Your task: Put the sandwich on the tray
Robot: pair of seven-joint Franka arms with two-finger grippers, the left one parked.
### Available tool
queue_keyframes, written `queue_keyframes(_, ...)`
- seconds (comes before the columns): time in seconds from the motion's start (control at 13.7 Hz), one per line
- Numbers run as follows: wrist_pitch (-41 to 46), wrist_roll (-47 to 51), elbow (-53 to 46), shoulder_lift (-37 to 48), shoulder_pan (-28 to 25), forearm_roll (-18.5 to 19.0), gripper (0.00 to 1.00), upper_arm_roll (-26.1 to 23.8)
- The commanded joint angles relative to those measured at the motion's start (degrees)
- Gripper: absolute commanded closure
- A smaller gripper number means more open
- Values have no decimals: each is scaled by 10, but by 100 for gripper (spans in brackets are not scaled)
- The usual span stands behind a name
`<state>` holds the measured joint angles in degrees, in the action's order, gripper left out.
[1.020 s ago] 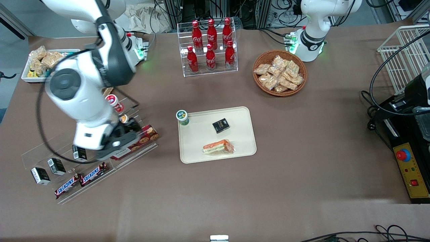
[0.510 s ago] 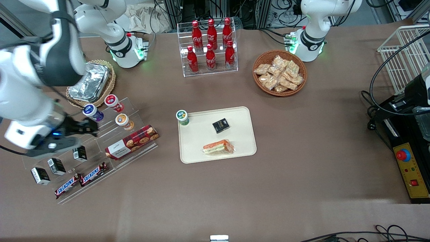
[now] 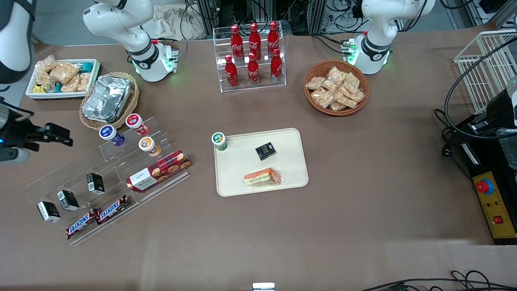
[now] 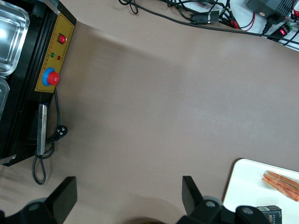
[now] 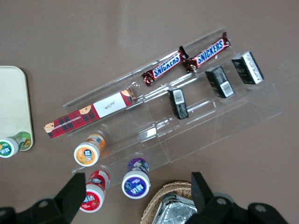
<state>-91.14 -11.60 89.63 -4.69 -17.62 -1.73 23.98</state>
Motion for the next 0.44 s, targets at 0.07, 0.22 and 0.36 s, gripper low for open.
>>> queue_keyframes(0.07,6,15,13,22,43,26,0,-37)
queue_keyframes(0.22,9,18,14,24,69,23,0,-57)
queue_keyframes(0.36,16,18,14,28,101,23,0,-89)
